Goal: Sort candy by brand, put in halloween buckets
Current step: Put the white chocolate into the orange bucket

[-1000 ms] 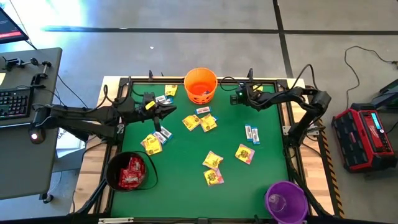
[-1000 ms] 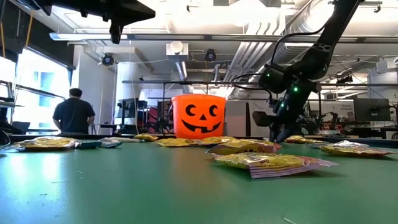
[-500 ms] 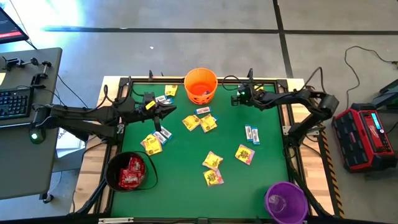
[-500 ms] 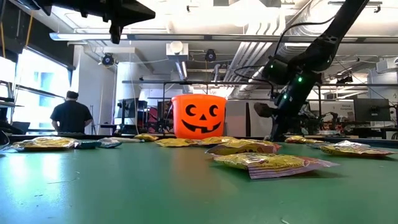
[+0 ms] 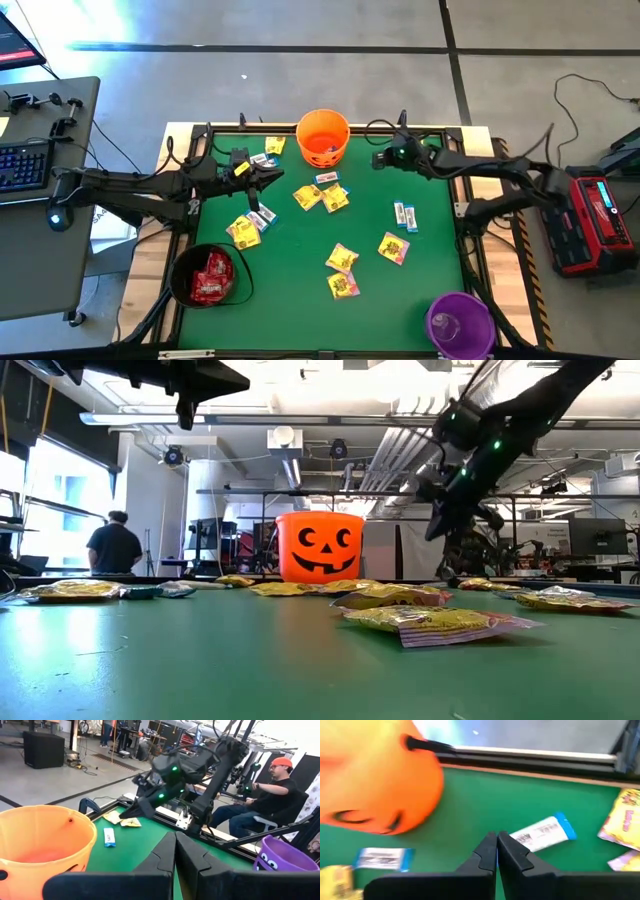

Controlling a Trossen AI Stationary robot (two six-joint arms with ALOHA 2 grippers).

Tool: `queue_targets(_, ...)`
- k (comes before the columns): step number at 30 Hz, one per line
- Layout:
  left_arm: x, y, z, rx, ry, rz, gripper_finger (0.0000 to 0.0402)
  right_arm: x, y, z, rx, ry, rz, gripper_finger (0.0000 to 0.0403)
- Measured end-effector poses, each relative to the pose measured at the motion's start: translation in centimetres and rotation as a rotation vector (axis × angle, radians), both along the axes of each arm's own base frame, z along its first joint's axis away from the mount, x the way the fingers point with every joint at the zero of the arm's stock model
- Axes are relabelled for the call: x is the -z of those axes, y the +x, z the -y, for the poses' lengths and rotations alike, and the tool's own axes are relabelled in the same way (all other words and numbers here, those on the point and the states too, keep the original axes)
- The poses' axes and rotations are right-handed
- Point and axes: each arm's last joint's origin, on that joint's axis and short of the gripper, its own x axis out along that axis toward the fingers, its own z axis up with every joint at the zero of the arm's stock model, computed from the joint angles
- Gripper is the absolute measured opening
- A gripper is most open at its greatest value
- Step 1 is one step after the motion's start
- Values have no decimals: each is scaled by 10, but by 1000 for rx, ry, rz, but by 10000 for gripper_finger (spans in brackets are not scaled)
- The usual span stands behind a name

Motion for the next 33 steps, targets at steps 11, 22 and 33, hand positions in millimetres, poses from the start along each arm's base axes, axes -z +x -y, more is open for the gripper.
queue_targets(11, 0, 0, 0, 1, 17, -5, 0, -13, -4, -21, -117, 18, -9, 10)
queue_targets(22, 0, 0, -1, -19, 26, -9, 0, -9, -7, -24, -258, 24, -110, 151)
queue_targets(33, 3, 0, -1, -29, 5, -35, 0, -19, -15, 5, 55, 223, 18, 240)
